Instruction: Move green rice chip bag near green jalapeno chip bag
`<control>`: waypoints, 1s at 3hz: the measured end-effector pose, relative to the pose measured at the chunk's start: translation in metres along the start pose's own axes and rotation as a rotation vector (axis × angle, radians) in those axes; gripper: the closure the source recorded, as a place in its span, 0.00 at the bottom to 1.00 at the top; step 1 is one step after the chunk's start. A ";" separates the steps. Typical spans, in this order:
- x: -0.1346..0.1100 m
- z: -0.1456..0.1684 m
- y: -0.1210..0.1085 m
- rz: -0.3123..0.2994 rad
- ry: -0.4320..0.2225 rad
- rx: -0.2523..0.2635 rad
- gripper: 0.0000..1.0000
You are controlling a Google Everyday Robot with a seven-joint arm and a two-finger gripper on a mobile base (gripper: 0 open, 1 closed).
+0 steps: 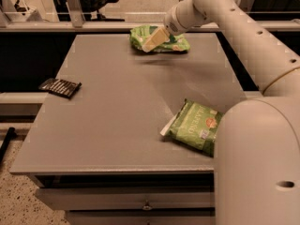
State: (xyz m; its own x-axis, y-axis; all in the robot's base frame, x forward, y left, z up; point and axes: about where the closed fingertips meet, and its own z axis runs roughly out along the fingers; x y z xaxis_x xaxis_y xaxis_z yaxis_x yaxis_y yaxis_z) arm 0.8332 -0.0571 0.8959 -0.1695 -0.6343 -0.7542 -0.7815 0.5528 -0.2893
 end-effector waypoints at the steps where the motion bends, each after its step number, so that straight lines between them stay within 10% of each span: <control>1: 0.007 0.024 -0.002 0.016 0.047 0.007 0.00; 3: 0.017 0.040 -0.007 0.034 0.077 0.012 0.42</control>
Offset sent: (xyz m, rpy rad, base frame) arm 0.0345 0.0010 -0.0459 -0.0618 0.0717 -0.0905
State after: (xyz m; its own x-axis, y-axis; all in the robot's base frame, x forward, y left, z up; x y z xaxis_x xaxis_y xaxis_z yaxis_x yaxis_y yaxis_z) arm 0.8596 -0.0497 0.8613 -0.2419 -0.6548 -0.7161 -0.7674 0.5807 -0.2717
